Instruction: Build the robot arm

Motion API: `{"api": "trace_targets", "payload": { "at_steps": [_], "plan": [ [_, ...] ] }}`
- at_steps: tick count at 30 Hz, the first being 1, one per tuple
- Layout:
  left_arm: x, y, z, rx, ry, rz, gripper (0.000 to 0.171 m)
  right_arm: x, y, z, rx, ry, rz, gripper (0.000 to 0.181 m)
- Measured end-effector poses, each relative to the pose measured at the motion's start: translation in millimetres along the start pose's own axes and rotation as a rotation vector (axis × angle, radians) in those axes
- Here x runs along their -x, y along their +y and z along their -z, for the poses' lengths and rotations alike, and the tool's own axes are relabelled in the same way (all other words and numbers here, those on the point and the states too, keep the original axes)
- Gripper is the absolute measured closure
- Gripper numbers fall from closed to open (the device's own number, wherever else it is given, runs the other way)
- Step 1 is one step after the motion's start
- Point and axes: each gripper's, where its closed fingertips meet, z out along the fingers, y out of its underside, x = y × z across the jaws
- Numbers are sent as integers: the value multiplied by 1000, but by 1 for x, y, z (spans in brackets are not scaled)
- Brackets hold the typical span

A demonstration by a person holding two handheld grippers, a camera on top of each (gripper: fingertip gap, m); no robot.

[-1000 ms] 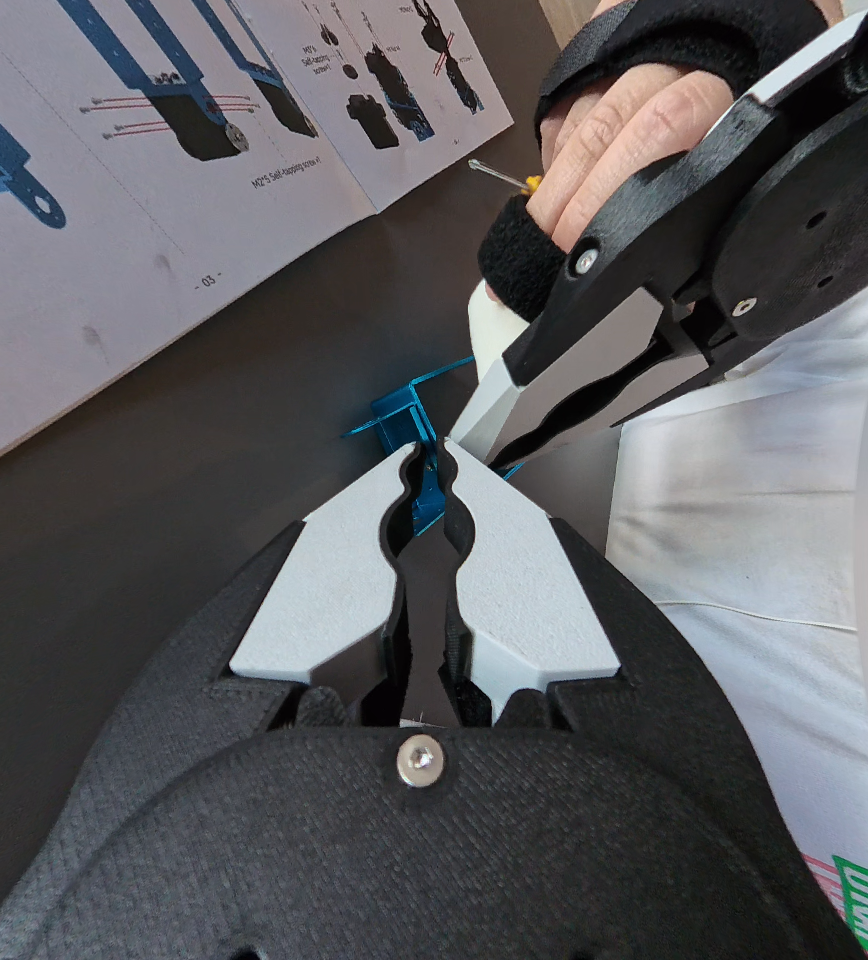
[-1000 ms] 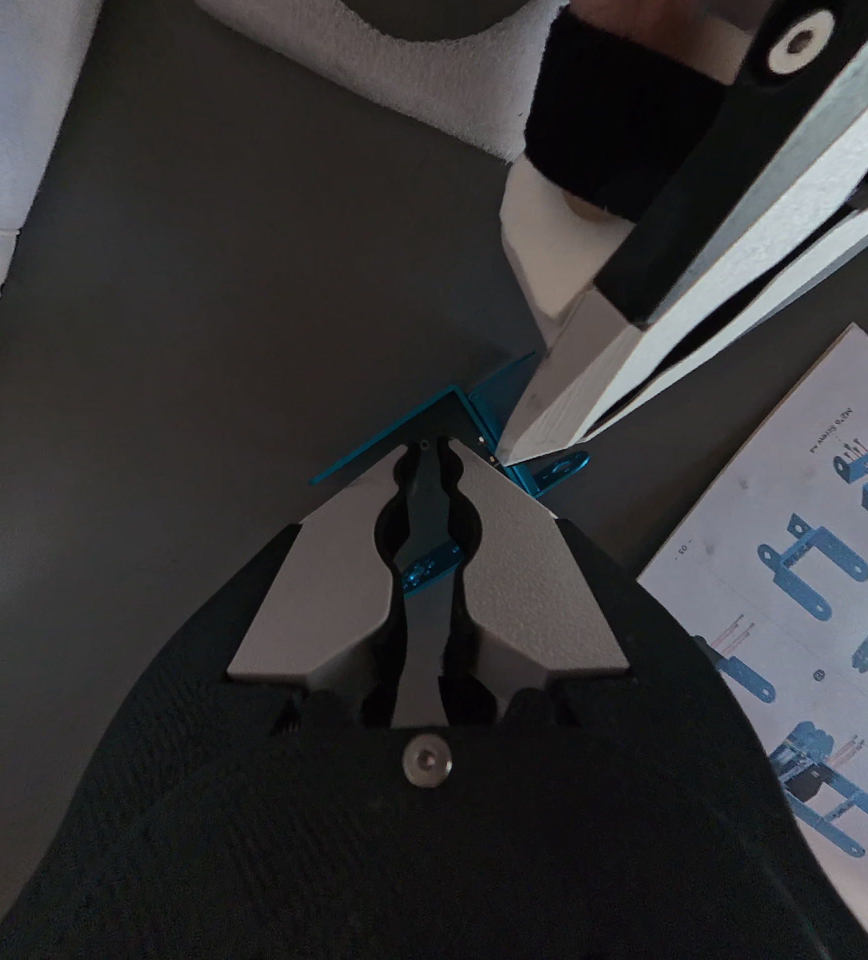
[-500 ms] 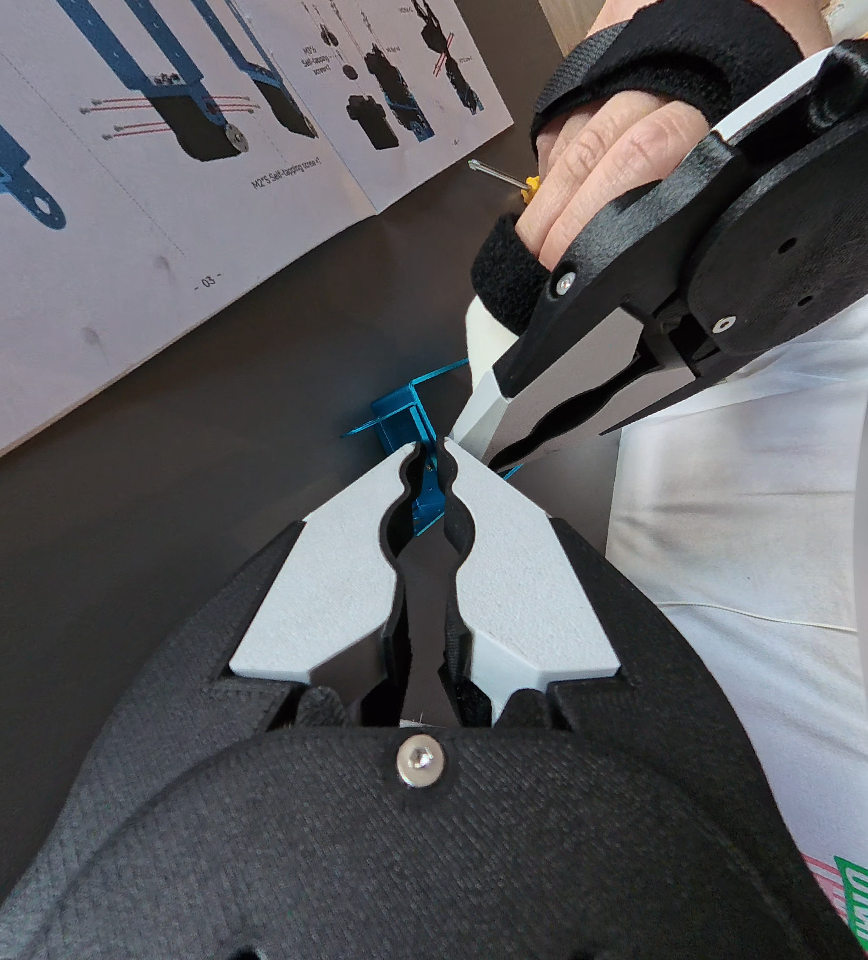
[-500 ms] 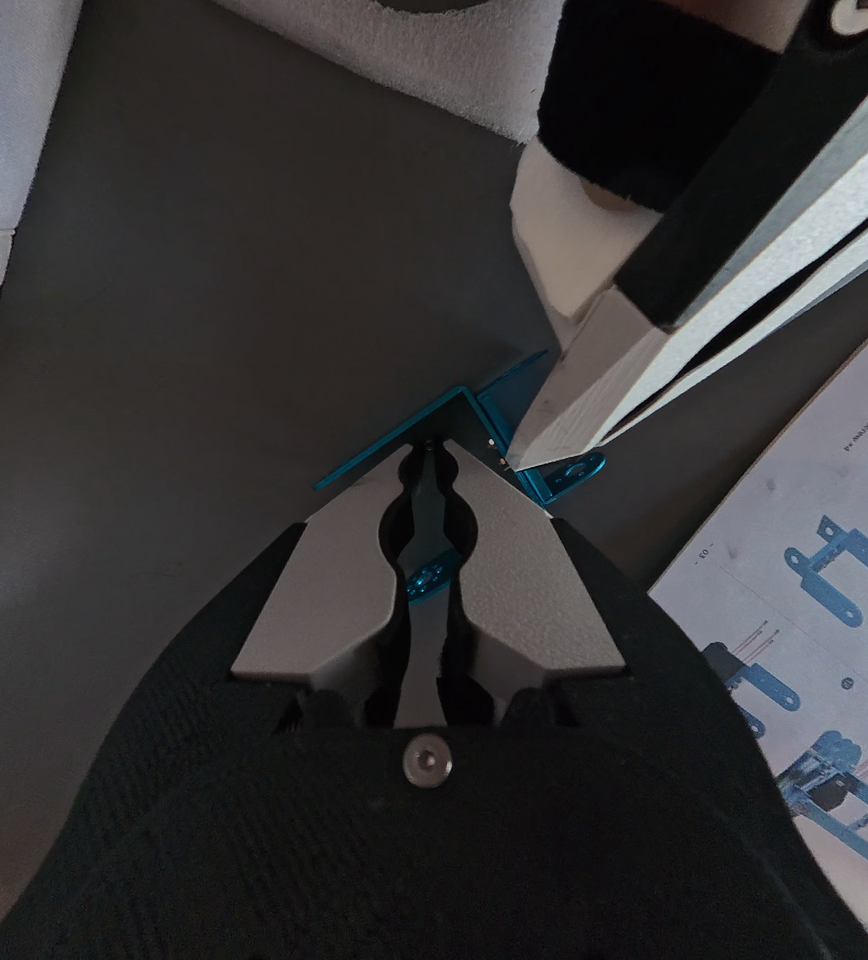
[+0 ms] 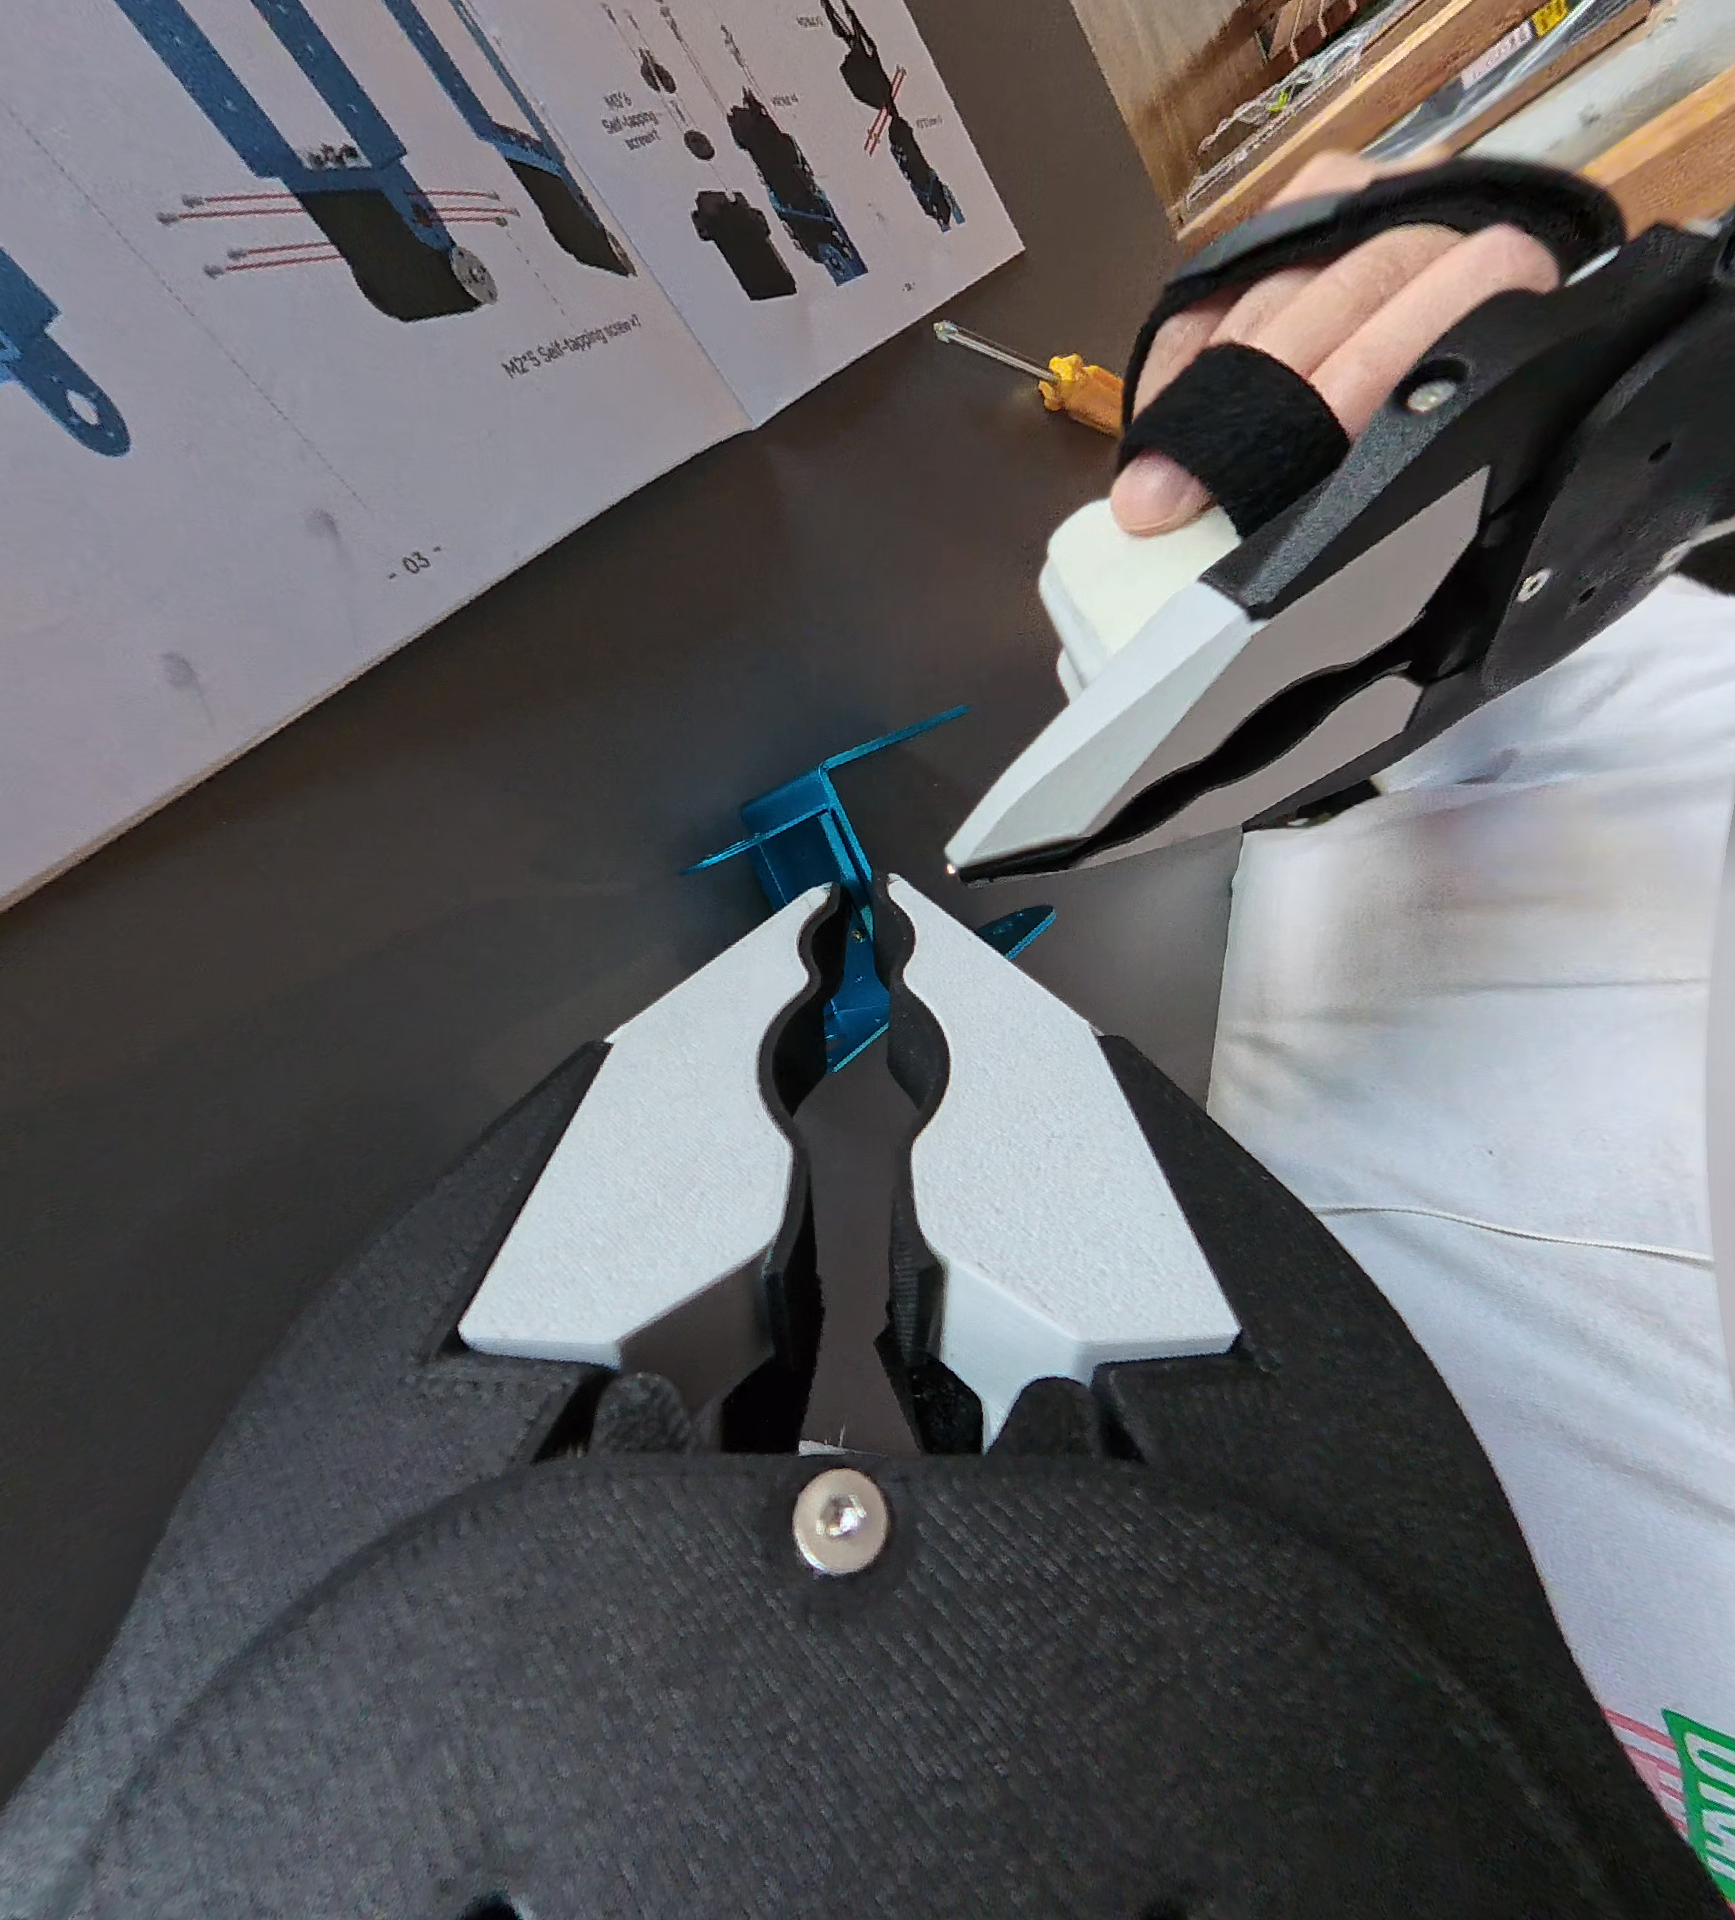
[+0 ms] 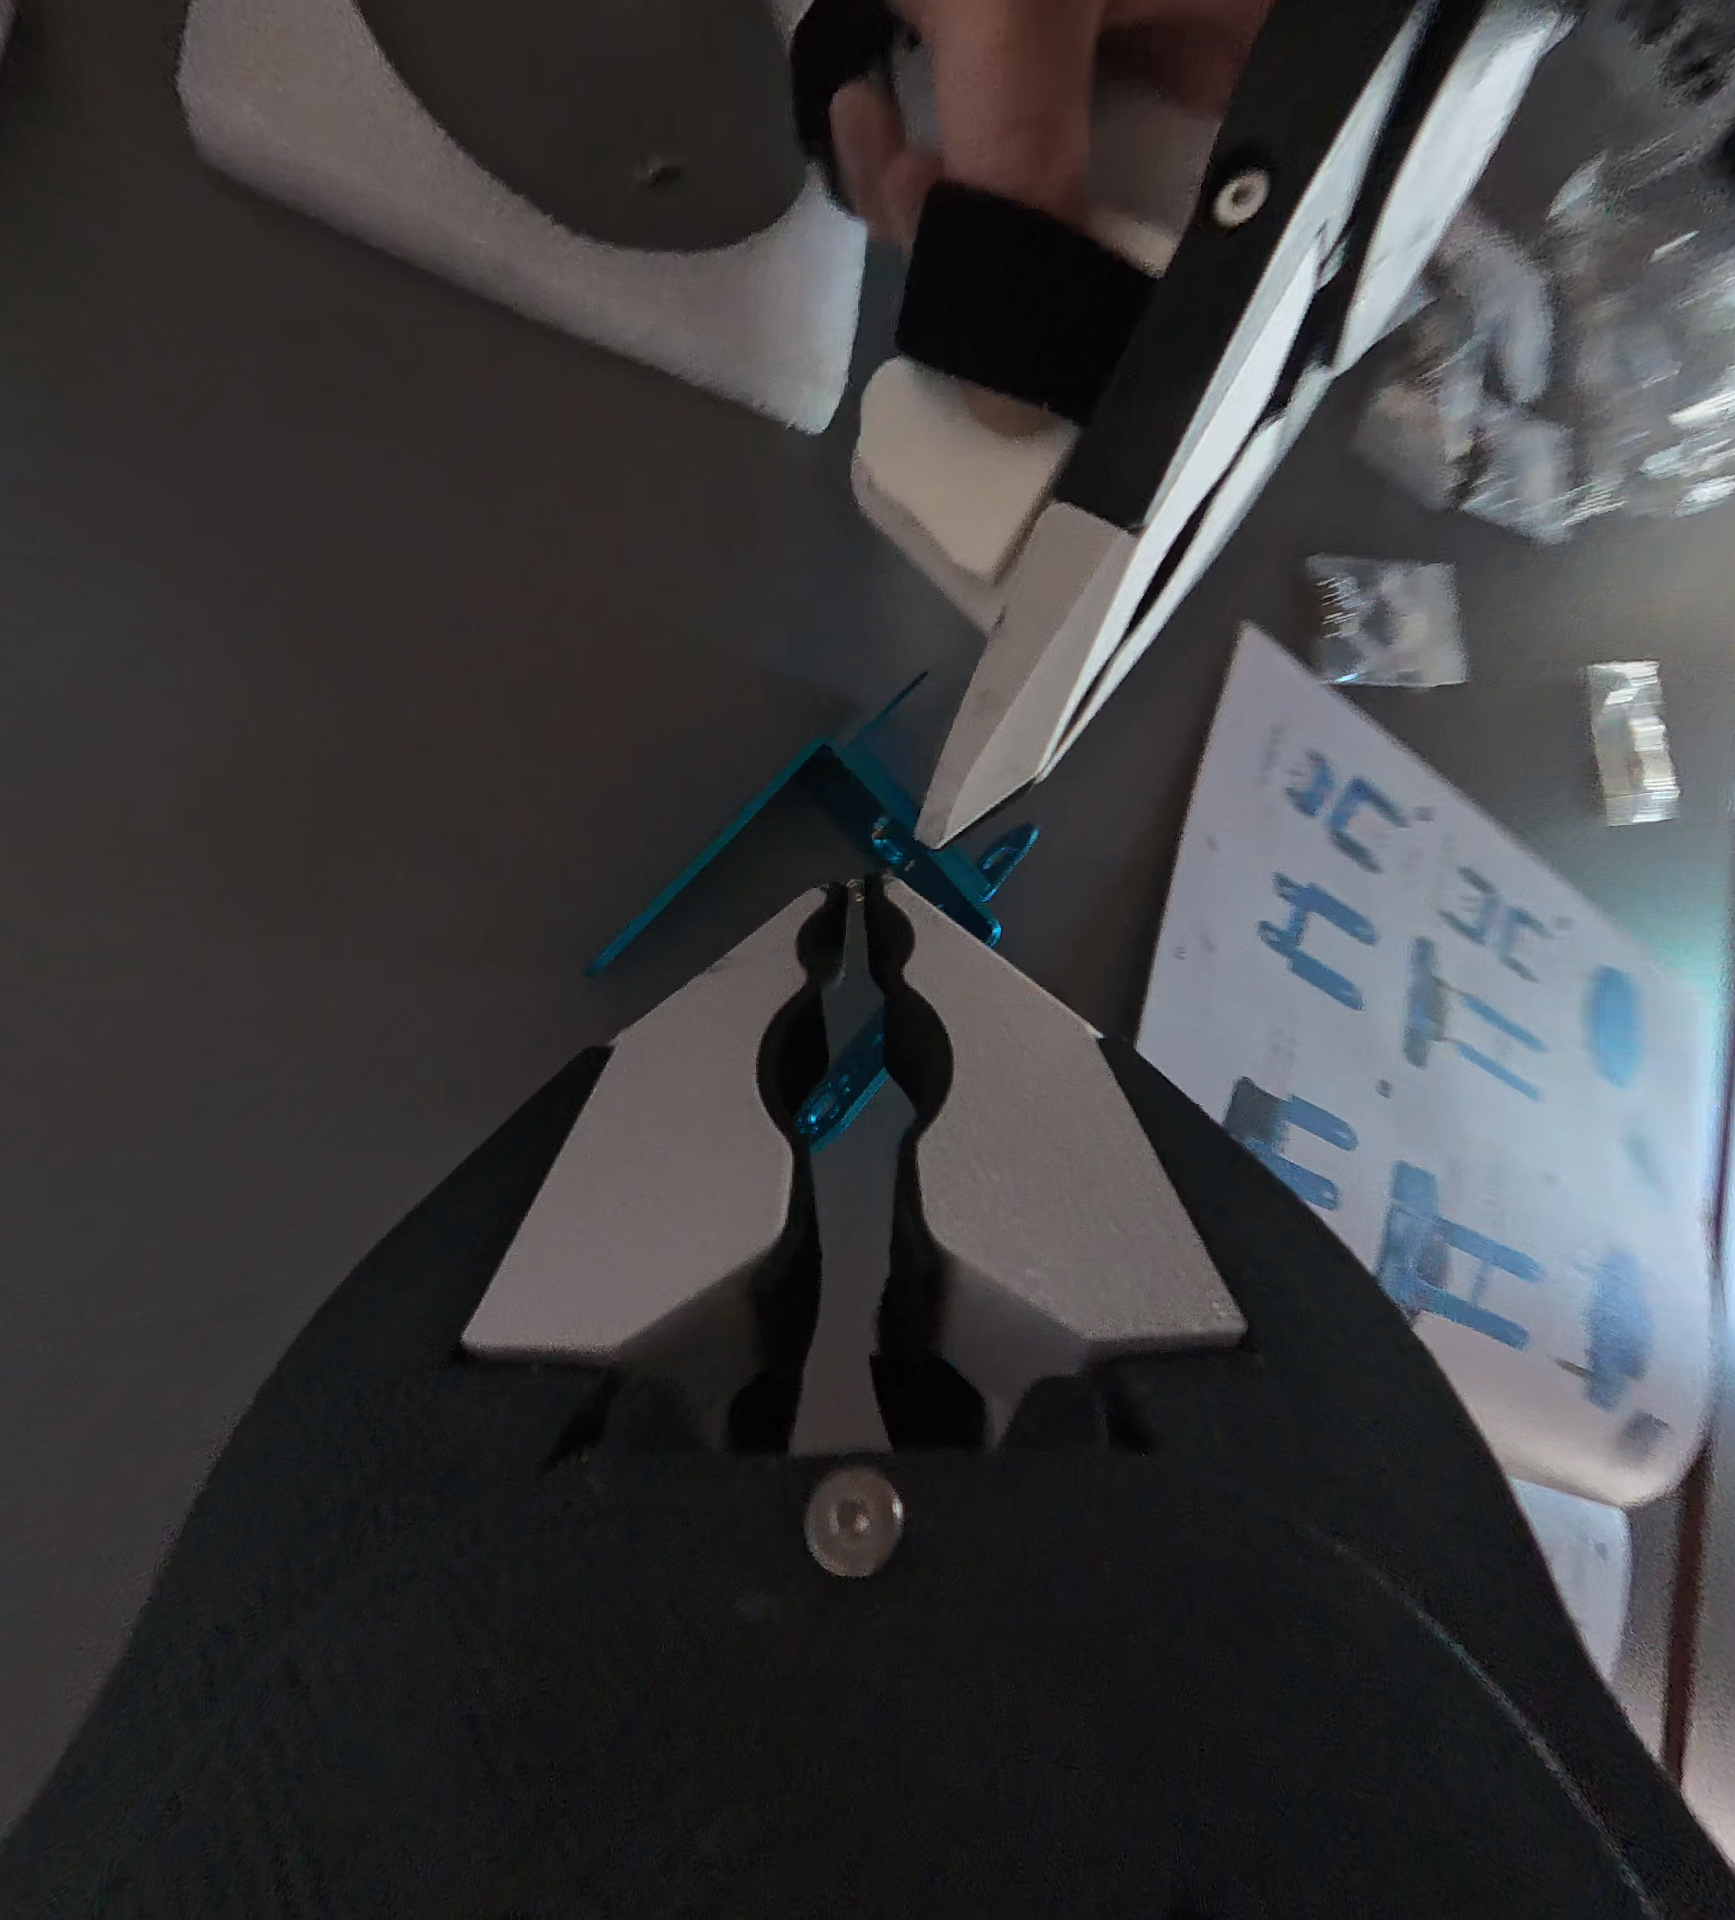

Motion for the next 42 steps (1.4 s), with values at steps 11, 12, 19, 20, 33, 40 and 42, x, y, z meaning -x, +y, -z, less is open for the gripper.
{"api": "trace_targets", "payload": {
  "at_steps": [11, 12, 19, 20, 33, 40, 42],
  "plan": [
    [0, 0, -1, -2, 9, 7, 169, -9, 2, -11, -117, 280, -19, 179],
    [0, 0, -1, -2, 13, 10, 169, -12, 4, -12, -111, 296, -22, 179],
    [0, -1, -1, -4, 22, 16, 169, -11, 6, -11, -139, 290, -57, 179],
    [0, -1, -1, -4, 21, 16, 169, -11, 6, -11, -145, 286, -60, 179],
    [0, 0, -1, -4, 19, 15, 169, -11, 5, -14, -155, 276, -79, 180],
    [0, 0, -1, -4, 19, 14, 169, -11, 6, -15, -161, 270, -94, 180],
    [0, 0, -1, -4, 19, 14, 169, -12, 6, -15, -161, 270, -98, 180]
  ]
}}
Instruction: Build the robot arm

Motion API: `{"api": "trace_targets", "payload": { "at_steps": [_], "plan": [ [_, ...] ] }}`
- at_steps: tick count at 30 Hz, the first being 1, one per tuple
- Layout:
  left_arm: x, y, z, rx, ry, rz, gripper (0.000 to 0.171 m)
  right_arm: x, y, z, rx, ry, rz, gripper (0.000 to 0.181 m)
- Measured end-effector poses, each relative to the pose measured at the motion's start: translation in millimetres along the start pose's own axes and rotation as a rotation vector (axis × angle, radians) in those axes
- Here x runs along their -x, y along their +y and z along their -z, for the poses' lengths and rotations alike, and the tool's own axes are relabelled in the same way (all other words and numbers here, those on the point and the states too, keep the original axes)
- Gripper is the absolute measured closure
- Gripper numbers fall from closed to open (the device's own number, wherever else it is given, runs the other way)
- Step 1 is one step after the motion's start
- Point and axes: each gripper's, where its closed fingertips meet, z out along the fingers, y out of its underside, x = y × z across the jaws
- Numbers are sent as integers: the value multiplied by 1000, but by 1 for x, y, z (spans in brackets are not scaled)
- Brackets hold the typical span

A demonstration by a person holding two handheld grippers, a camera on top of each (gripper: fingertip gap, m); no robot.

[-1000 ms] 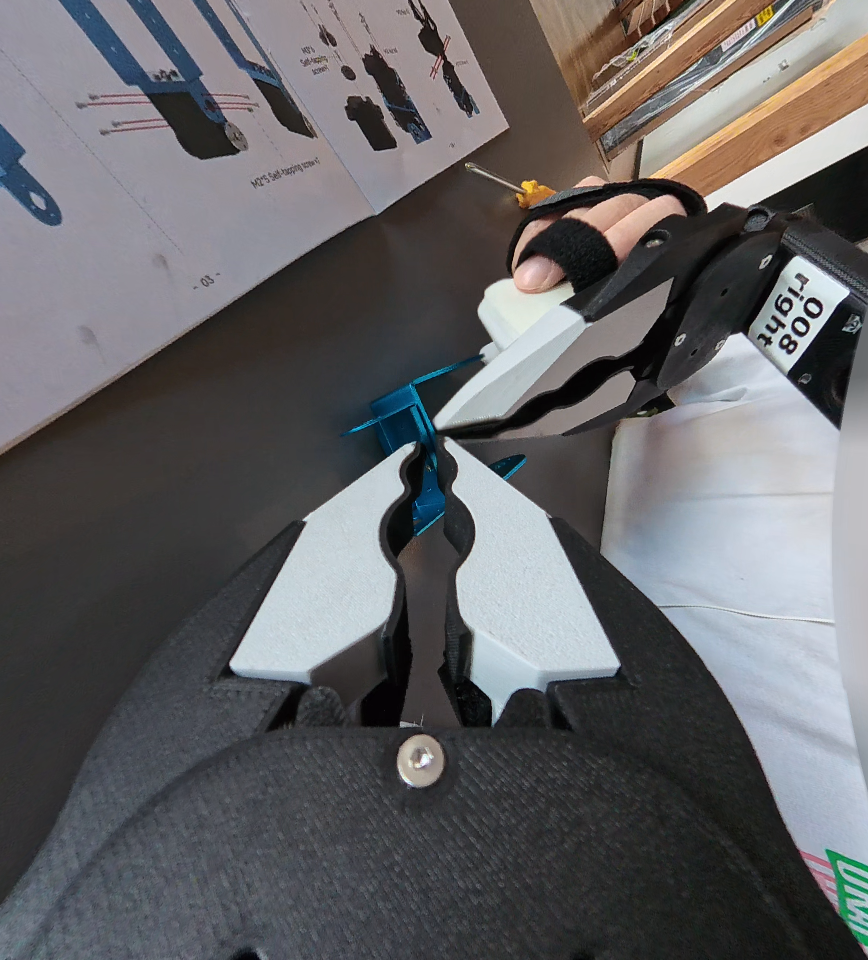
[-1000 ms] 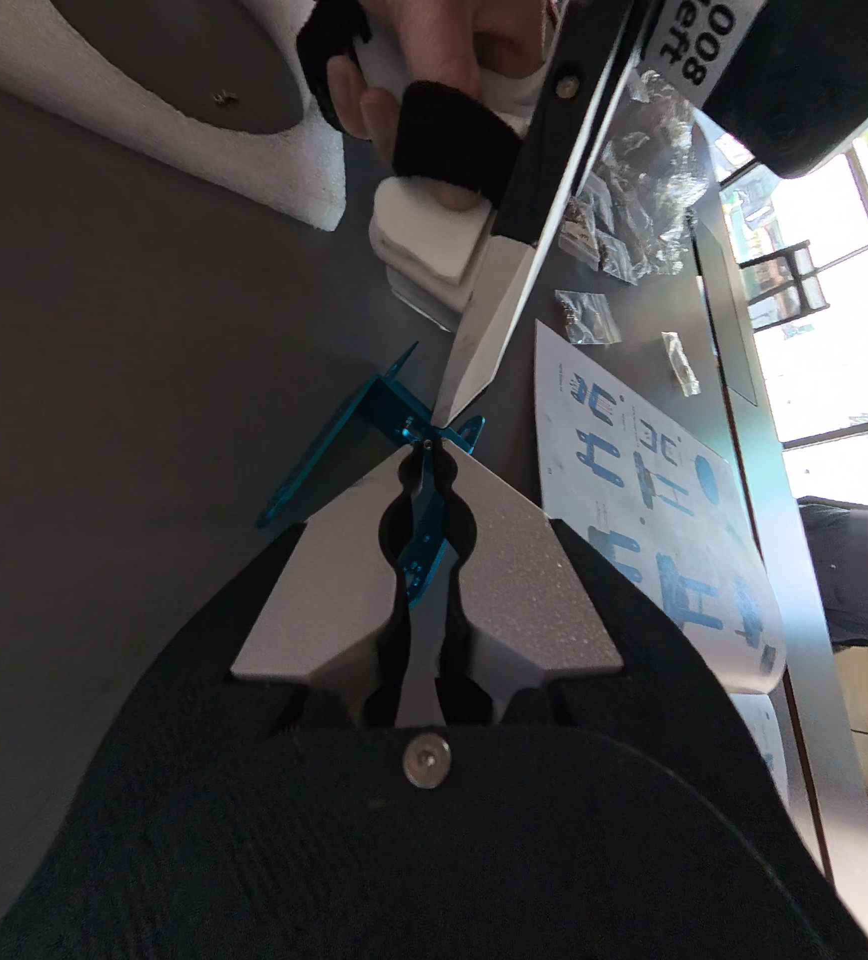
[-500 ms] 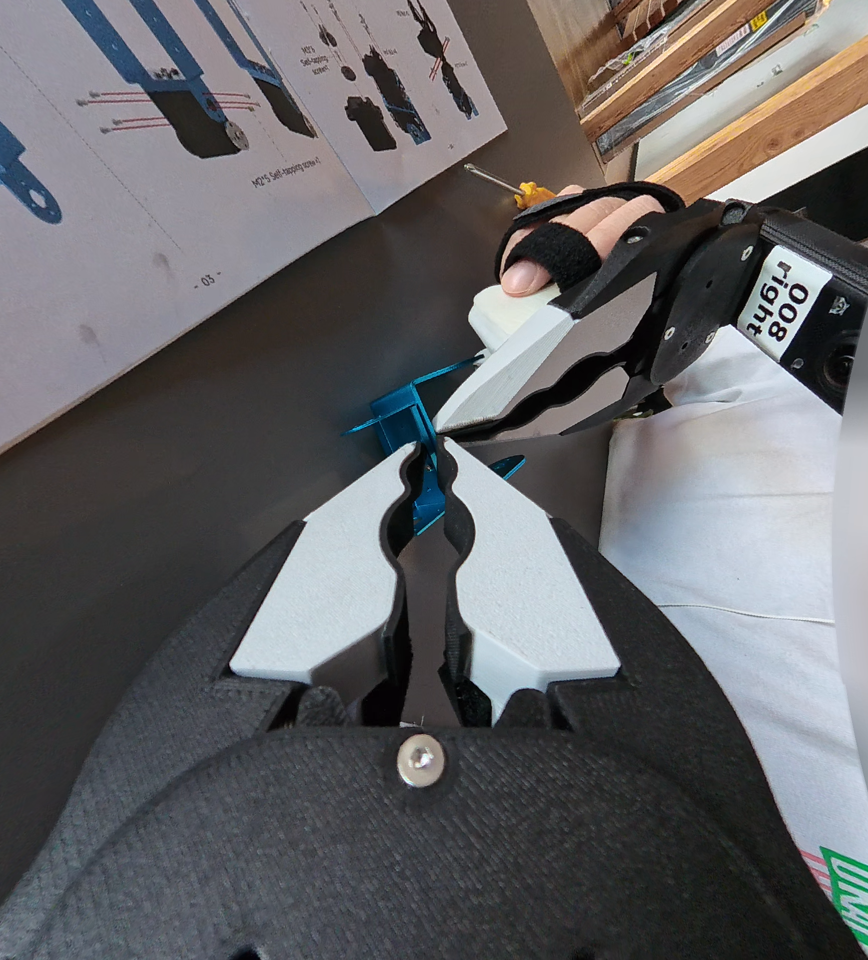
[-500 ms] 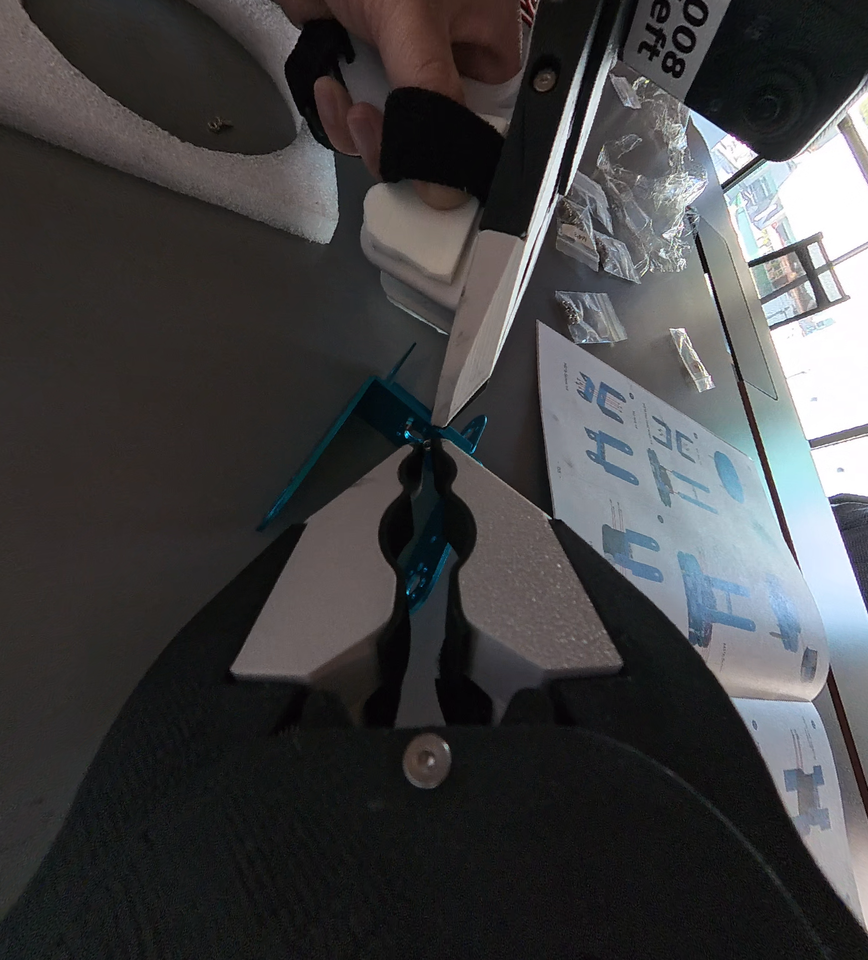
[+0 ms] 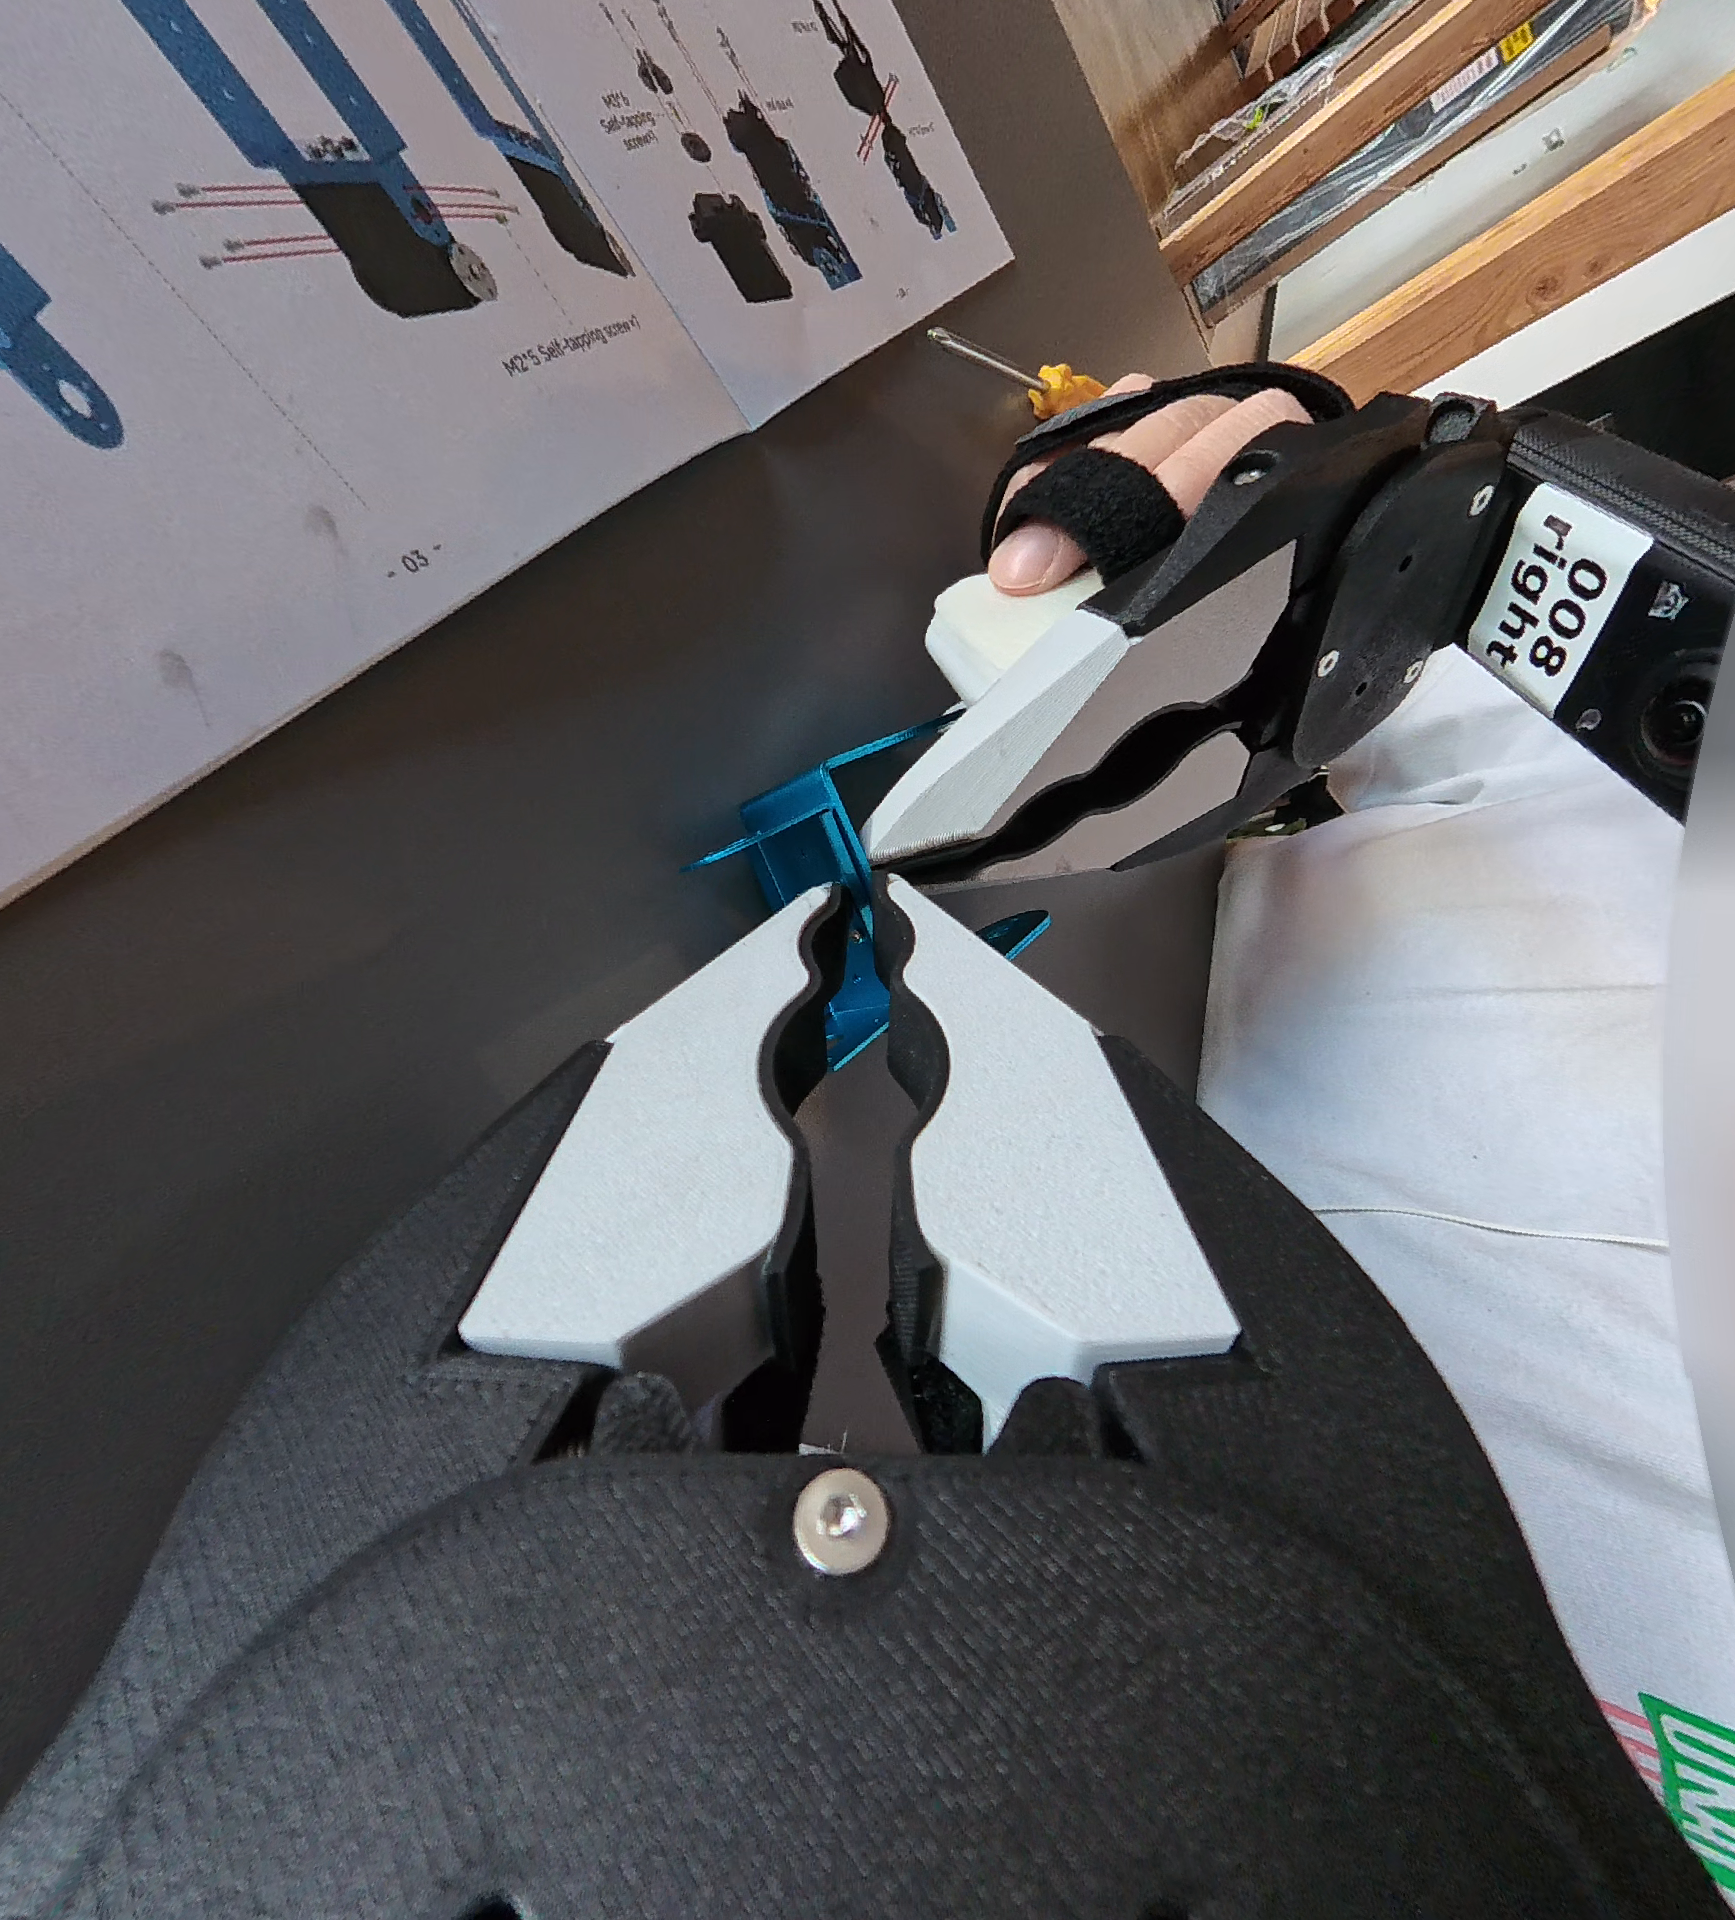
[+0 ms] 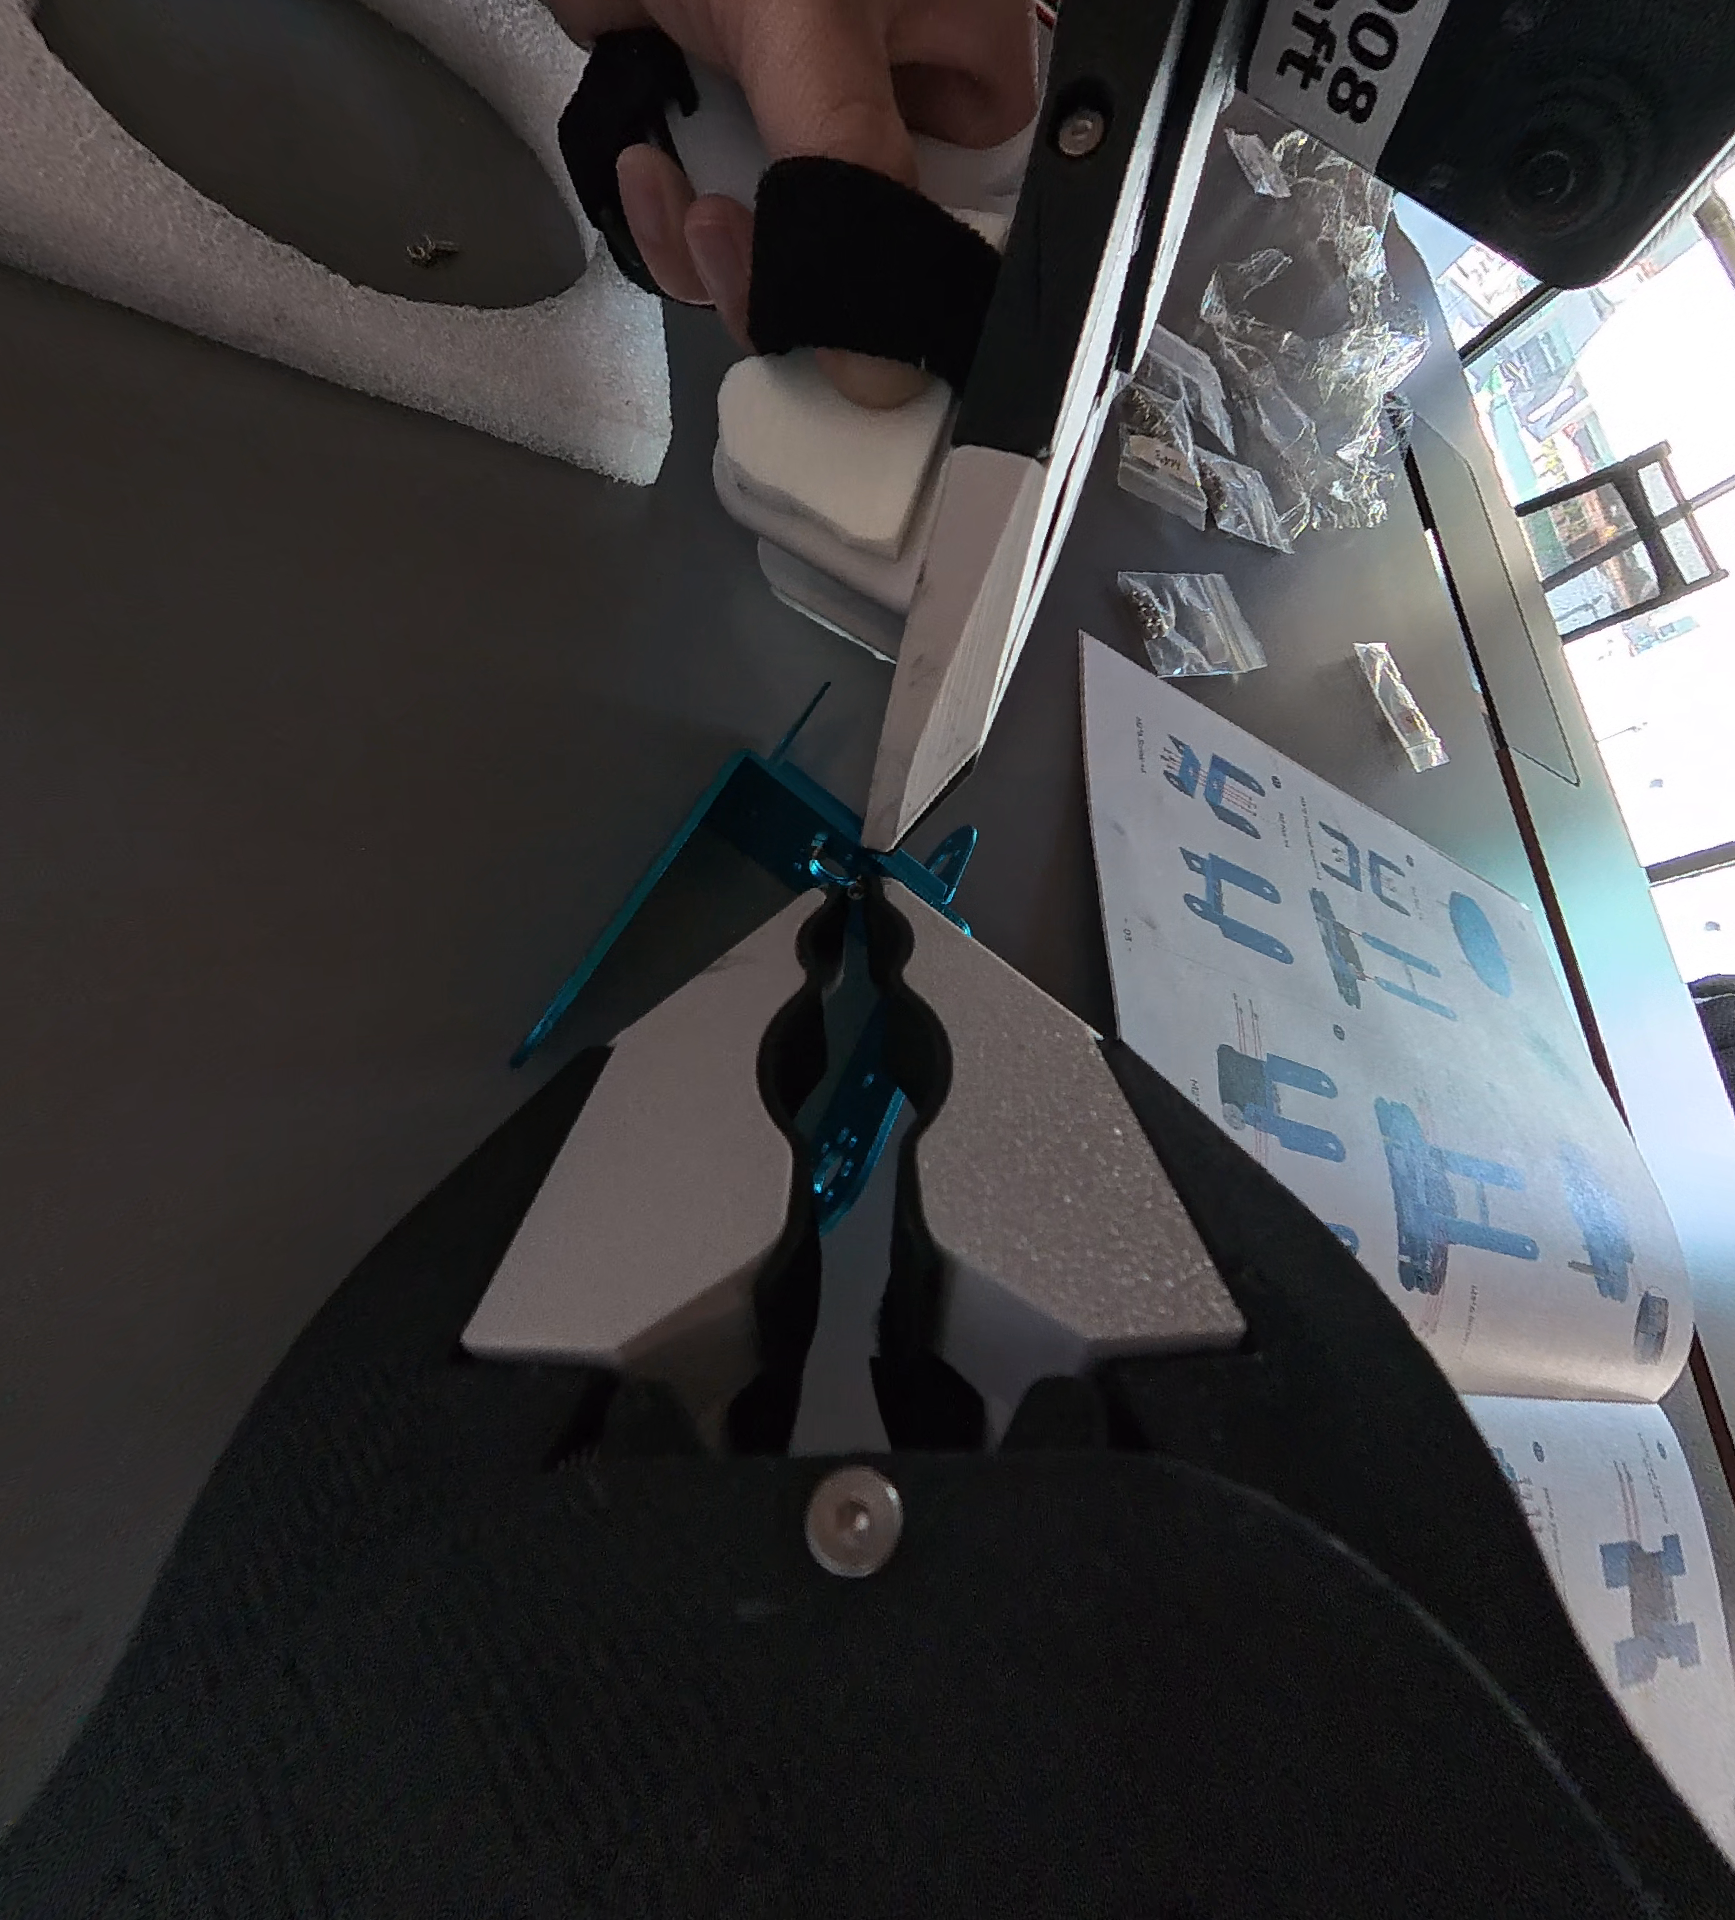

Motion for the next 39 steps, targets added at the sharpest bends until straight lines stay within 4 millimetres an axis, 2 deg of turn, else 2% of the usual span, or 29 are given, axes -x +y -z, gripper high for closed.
{"api": "trace_targets", "payload": {
  "at_steps": [11, 16, 20, 25, 31, 39],
  "plan": [
    [0, 0, 0, 0, -1, -2, 169, 2, -3, 0, -8, -1, 6, 181],
    [0, 0, 0, 0, 1, 0, 169, 2, 6, 2, 44, -2, -9, 181],
    [0, 0, 0, 0, 1, 0, 169, 11, 6, 12, 60, -170, -161, 180],
    [0, 0, 0, 2, -5, -6, 169, 23, 9, 20, 180, -461, -269, 166],
    [0, 1, 2, 12, -21, -19, 169, 27, 15, 16, 373, -584, -96, 167],
    [0, 2, 3, 20, -27, -22, 169, 32, 9, 8, 416, -648, -69, 172]
  ]
}}
